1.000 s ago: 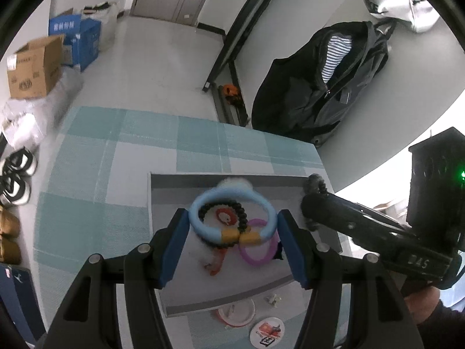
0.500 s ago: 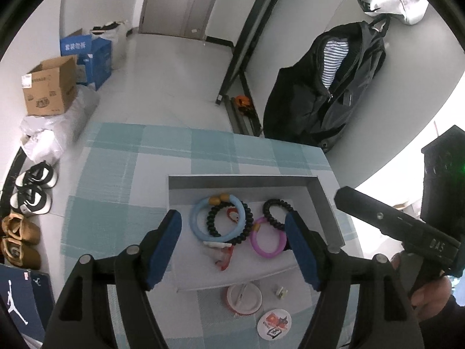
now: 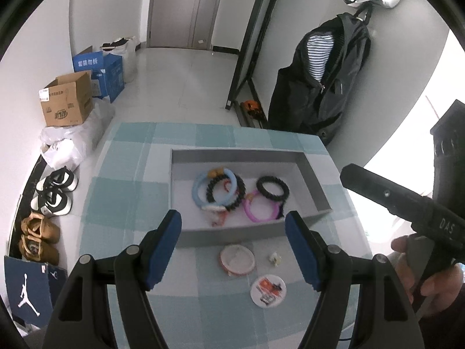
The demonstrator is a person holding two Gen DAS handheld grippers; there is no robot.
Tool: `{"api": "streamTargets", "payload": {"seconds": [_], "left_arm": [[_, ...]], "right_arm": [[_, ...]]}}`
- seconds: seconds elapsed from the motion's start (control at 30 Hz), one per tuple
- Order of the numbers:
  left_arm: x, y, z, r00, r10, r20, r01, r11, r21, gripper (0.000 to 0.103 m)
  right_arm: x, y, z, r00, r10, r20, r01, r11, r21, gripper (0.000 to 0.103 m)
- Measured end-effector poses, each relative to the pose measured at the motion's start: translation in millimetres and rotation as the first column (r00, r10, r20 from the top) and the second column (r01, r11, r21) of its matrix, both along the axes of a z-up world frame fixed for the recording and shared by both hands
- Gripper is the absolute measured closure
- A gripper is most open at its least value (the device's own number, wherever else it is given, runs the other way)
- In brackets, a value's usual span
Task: Organize jewelry
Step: 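Withdraw both grippers from the box back over the remaining badges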
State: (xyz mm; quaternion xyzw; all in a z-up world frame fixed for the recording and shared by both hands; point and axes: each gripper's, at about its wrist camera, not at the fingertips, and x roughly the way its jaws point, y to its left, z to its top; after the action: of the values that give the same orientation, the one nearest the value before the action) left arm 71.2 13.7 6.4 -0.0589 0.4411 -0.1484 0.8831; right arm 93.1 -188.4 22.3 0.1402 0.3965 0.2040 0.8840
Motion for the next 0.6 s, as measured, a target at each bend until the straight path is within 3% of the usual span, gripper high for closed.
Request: {"api": "streamTargets", "payload": {"seconds": [0.3,0.6], "left_arm": [[-21.7,-12.7,-2.5,1.0,-0.008,-0.014,0.008,1.0,-0.001,0.033],[-43.2,-22.1,-22.8,0.998,-0.01,-0.064,0.011,1.0,0.014,0.032]], "right_arm": [[-24.1,-6.5,0.3,0.999,-0.017,0.047,0.019,0.999,-0.051,0.005],[-39.3,-10.8,-6.9,0.998,-0.023,0.055,0.026,0.998,-0.053,0.003]]}}
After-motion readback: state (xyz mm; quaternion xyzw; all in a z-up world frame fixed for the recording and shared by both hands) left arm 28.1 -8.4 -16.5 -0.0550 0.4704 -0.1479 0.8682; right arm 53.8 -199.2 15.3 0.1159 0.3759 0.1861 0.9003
